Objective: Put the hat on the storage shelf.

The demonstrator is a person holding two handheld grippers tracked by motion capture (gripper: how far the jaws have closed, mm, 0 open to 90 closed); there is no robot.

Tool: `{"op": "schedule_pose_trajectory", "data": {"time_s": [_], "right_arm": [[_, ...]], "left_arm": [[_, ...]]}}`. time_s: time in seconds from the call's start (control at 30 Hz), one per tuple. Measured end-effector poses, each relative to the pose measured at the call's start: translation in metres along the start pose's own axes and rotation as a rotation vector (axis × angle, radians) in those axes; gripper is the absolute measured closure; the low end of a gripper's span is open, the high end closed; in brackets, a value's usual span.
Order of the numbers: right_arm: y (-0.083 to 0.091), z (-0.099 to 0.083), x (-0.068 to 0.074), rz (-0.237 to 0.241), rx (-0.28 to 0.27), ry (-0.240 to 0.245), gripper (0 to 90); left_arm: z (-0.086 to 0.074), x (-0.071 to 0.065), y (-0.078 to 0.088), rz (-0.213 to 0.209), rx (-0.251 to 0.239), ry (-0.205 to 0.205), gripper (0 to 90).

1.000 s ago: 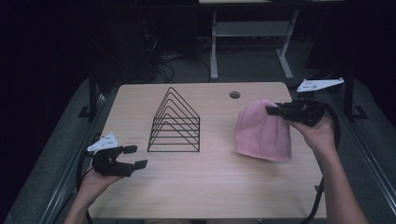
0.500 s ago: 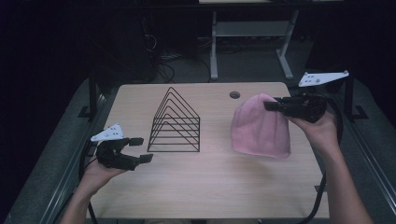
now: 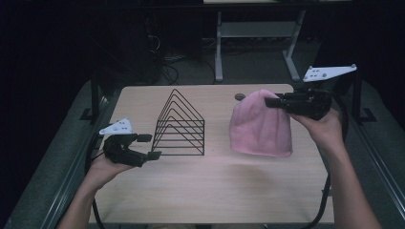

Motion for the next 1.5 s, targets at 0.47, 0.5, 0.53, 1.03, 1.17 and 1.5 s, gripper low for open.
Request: {"op": "schedule_pose_trajectory", "data": {"time_s": [0.47,0.5,0.53,1.03,1.17,1.5], "right_arm": [[-0.019,0.034,0.026,0.054,-0.016,0.054,77.6],[-0.022,0.036,0.028,0.058,-0.014,0.06,77.6],[-0.024,0.039,0.029,0.061,-0.012,0.065,77.6],[-0.052,0.078,0.059,0.14,-0.046,0.113,77.6],[-0.06,0.085,0.066,0.161,-0.054,0.119,77.6],[-0.08,0.098,0.08,0.206,-0.057,0.133,77.6]], "left_arm": [[0.012,0.002,0.0,-0.023,-0.004,-0.013,22.7],[0.012,0.003,0.001,-0.023,-0.008,-0.01,22.7],[0.013,0.004,0.002,-0.023,-0.01,-0.009,22.7],[0.03,0.007,0.006,-0.033,-0.014,-0.02,23.3],[0.035,0.007,0.003,-0.037,-0.014,-0.025,23.2],[0.042,0.007,-0.005,-0.055,-0.01,-0.033,23.3]]}}
Point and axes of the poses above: each handheld gripper's, and its own axes: y roughly backward along the jaws, z roughly out of its top, x roughly to its left, the point moved 10 cm from there along -y, roughly forward along the jaws, and after that the axes turned 5 degrees about -z, right-handed, at the moved point
